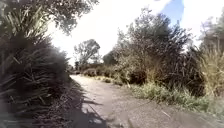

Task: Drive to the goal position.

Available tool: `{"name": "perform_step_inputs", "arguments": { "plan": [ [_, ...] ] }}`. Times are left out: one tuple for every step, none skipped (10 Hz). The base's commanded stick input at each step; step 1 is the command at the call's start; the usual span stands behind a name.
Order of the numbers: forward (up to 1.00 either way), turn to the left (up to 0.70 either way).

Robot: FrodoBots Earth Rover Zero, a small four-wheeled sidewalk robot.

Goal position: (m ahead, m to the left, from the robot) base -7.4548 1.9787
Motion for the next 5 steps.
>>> {"name": "perform_step_inputs", "arguments": {
  "plan": [
    [0.00, 0.00],
    [0.00, -0.18],
    [0.00, -0.65],
    [0.00, -0.70],
    [0.00, -0.70]
  ]
}}
